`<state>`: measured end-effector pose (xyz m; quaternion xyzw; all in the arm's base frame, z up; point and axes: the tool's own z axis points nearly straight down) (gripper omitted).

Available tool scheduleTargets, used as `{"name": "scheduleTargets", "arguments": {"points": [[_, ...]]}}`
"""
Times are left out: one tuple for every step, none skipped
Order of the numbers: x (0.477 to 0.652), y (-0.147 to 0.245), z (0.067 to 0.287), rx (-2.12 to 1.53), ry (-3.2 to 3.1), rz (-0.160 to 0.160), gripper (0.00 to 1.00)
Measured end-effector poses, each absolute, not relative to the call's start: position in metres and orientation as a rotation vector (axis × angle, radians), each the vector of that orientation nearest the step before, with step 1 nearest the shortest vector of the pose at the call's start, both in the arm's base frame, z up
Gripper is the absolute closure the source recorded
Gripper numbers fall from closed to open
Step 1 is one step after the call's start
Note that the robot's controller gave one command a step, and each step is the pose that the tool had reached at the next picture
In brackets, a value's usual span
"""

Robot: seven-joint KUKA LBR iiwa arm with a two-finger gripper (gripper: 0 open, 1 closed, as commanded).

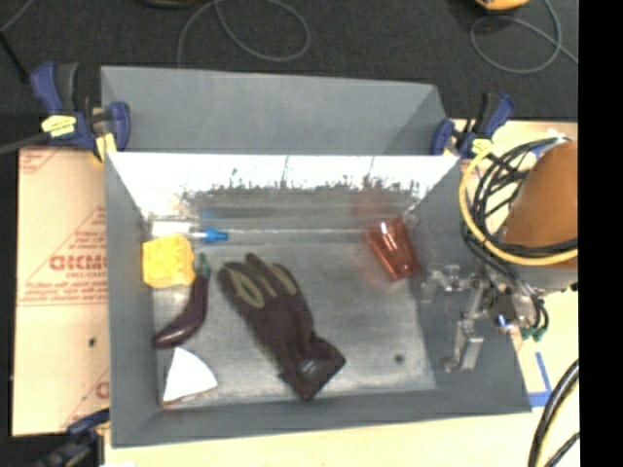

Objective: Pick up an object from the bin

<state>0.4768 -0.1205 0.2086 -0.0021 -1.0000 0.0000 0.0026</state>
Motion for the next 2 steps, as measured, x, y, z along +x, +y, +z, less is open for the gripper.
{"name": "scheduleTargets", "arguments": {"points": [[0.478,-0.12,0.213,0.0,-3.145,0.002,0.0],[0.482,-0.082,0.197,0.001,-3.143,0.003,0.0]]}}
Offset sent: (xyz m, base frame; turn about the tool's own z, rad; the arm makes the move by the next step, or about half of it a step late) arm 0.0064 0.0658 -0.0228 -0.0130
